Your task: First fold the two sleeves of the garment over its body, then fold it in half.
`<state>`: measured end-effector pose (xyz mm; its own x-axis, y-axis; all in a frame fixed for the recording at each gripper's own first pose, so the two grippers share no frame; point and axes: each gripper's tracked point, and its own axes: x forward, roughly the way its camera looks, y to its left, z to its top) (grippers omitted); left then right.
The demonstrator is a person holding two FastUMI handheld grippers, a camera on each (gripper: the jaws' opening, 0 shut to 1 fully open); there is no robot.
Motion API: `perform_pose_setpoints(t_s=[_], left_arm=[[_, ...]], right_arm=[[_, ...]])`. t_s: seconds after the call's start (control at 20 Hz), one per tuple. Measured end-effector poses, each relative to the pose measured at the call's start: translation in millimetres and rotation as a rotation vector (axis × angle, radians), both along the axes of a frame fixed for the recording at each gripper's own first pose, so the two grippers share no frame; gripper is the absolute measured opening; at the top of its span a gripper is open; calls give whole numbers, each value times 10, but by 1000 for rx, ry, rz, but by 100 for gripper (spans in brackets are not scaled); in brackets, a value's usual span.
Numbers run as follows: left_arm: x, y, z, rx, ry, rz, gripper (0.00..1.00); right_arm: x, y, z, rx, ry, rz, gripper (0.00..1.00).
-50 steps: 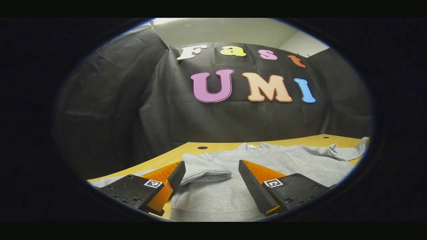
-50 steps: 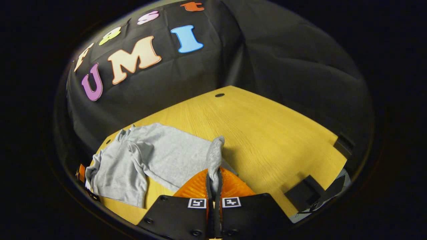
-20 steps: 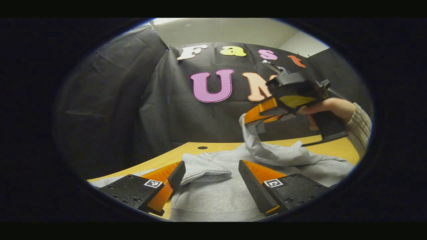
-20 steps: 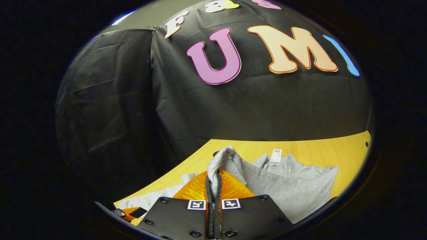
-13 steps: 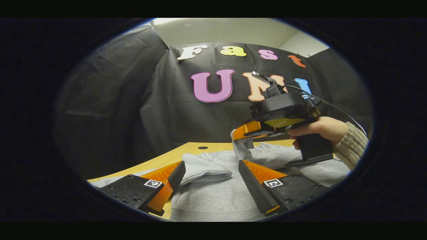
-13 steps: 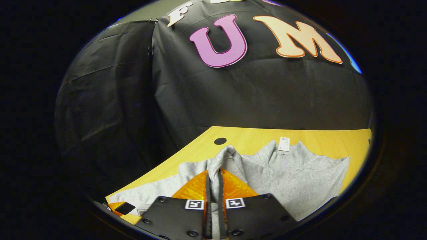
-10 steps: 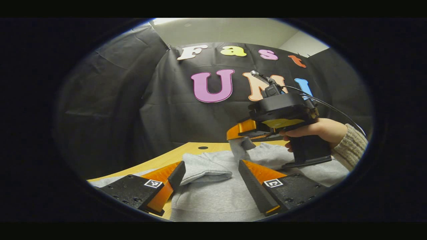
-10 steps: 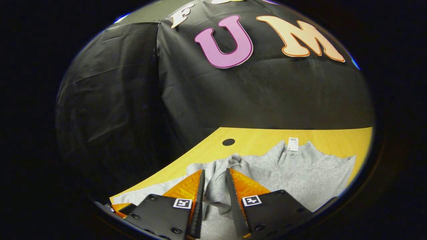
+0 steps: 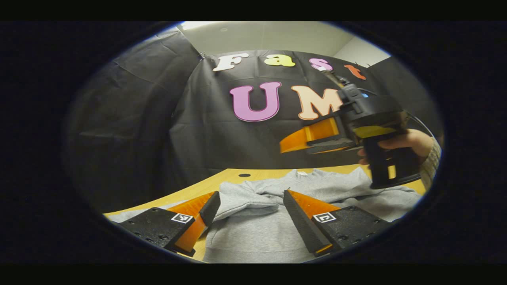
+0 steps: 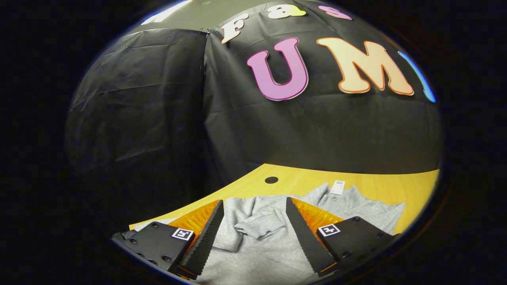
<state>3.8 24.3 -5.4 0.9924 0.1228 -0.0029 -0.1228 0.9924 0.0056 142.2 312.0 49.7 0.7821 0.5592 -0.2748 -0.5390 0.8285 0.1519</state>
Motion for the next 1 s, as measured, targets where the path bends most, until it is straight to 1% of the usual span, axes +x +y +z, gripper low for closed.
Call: perform_pose_setpoints(t_s=[0.05, 0.1, 0.3, 0.4, 0.45, 0.5, 0.55, 0.65, 0.75, 0.9, 1.0], left_arm=[[-2, 0, 6, 0, -1, 0, 93], [-2, 1, -3, 0, 0, 0, 94], [3, 10, -12, 0, 1, 1, 93], [4, 19, -14, 1, 2, 6, 93], [8, 4, -8, 0, 3, 0, 93], [1, -14, -9, 3, 3, -9, 94], [-5, -15, -6, 7, 3, -15, 94], [-7, 7, -16, 13, 4, -10, 94], [3, 6, -37, 22, 22, -5, 93], [-2, 105, -134, 51, 88, 21, 92], [-108, 217, -284, 43, 168, 33, 92]], right_arm=[[-57, -198, 59, -2, -25, -21, 94], [-117, -416, 117, -8, -52, -44, 98], [-435, -1442, 244, -45, -145, -181, 97], [-586, -1935, 167, -69, -137, -263, 97], [-677, -2134, 141, -74, -134, -295, 94], [-759, -2306, 100, -81, -130, -322, 97], [-824, -2470, 46, -89, -131, -350, 97], [-970, -2717, -80, -98, -126, -390, 97], [-1101, -2812, -206, -72, -104, -396, 98], [-1146, -2892, -251, -42, -104, -406, 98], [-1159, -2961, -322, -65, -113, -416, 97]])
